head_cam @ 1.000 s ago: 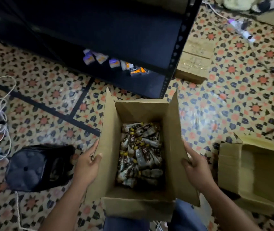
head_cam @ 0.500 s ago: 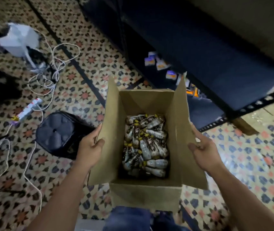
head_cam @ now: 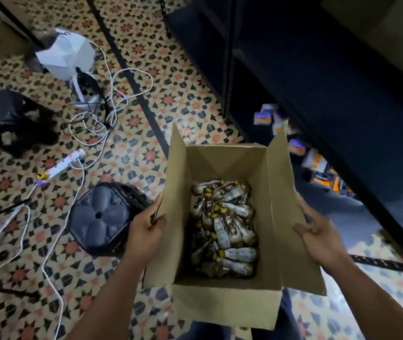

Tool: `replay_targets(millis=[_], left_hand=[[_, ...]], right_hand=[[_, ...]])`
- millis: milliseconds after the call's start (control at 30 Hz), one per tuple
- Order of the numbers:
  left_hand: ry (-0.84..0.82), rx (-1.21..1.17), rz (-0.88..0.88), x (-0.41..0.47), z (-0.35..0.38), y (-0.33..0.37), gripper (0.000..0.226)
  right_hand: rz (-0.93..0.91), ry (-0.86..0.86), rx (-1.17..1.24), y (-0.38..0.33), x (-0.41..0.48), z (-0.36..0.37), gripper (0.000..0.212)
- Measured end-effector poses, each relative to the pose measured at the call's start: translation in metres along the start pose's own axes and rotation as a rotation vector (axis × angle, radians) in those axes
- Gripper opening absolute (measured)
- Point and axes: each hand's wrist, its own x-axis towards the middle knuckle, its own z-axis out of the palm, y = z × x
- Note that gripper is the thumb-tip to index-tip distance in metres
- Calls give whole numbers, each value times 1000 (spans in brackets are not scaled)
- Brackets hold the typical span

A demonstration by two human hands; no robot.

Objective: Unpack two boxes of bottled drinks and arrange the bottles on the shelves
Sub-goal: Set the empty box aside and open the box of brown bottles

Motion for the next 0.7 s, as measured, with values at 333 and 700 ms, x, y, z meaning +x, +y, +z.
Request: replay_targets(millis=[333, 700], left_hand=[[302, -233, -175, 53, 55, -31, 56], [400, -374, -285, 65, 122, -64, 56]], right_hand=[[-123, -175, -166, -23, 157, 9, 76], [-164, -208, -168, -5, 241, 26, 65]])
